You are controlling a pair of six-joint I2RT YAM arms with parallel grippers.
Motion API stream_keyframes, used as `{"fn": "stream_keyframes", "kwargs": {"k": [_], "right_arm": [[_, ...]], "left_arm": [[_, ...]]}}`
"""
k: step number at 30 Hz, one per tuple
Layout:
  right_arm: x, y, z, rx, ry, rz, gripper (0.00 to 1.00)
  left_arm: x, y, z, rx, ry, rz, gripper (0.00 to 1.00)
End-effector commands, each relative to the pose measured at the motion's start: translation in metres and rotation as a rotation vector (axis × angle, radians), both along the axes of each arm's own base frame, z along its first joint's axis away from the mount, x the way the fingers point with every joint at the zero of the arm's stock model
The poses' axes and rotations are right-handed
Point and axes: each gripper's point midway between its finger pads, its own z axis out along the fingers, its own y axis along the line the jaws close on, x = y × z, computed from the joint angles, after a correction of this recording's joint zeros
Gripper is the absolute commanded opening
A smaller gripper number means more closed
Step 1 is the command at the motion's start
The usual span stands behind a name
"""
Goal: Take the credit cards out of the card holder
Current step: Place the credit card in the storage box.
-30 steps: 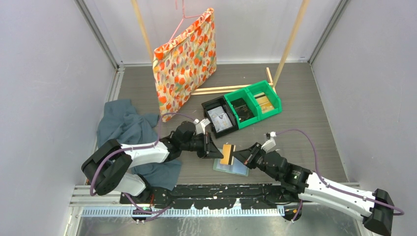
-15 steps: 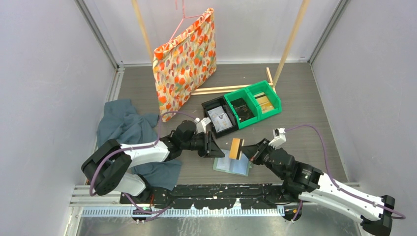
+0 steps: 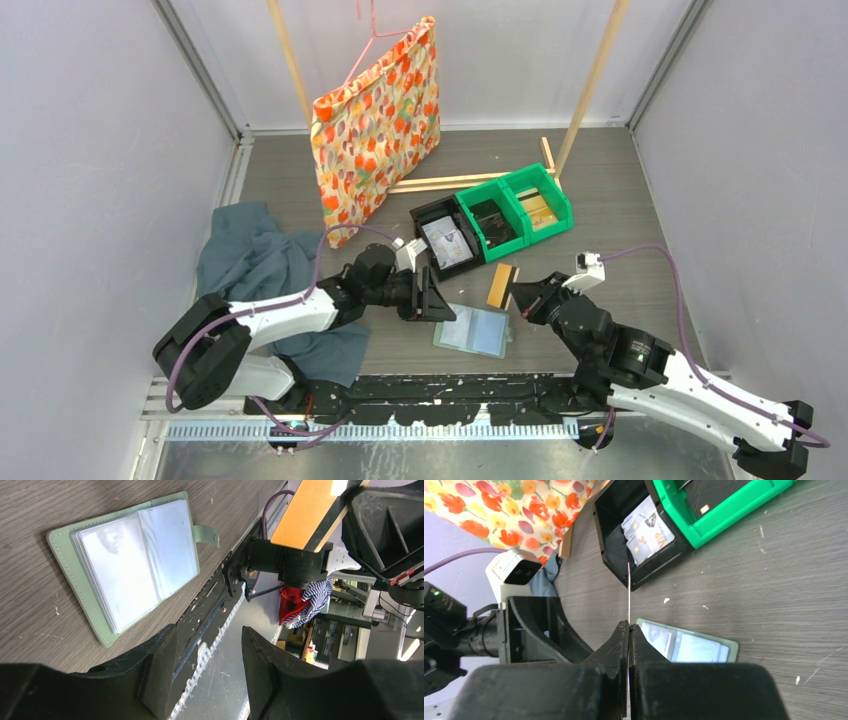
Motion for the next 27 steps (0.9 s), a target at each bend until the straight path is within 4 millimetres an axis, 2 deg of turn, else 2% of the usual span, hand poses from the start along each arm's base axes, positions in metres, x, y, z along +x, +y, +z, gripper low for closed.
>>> {"fn": "stream_keyframes", "kwargs": {"k": [1,6,11,15,19,22,27], "right_arm": [[0.014,-0.013,0.025,-0.079,-0.077,-0.075,0.01],[0.026,-0.017,0.037,-0.182,-0.096,-0.124,0.01],[0.04,-0.029,0.052,-0.3,-0.096,-0.202,0.01],[0.059,-0.039,0.062,-0.337,-0.066,-0.255,0.01],[0.085,-0.059,0.07,-0.319,0.025,-0.37,0.01],[0.111,-0.062,0.078,-0.266,0.071,-0.406,0.01],[0.156,-0.067,0.085,-0.289,0.143,-0.46,0.01]], "left_arm": [[0.005,0.002,0.022,-0.002,-0.087,-0.005,0.52],[0.006,0.009,0.027,0.025,-0.123,0.012,0.52],[0.008,0.008,0.029,0.023,-0.127,0.016,0.52],[0.008,0.006,0.026,0.026,-0.116,0.008,0.52],[0.009,0.005,0.025,0.029,-0.113,0.007,0.52],[0.008,0.004,0.026,0.026,-0.109,-0.003,0.51],[0.004,0.006,0.026,0.031,-0.102,-0.016,0.51]]}}
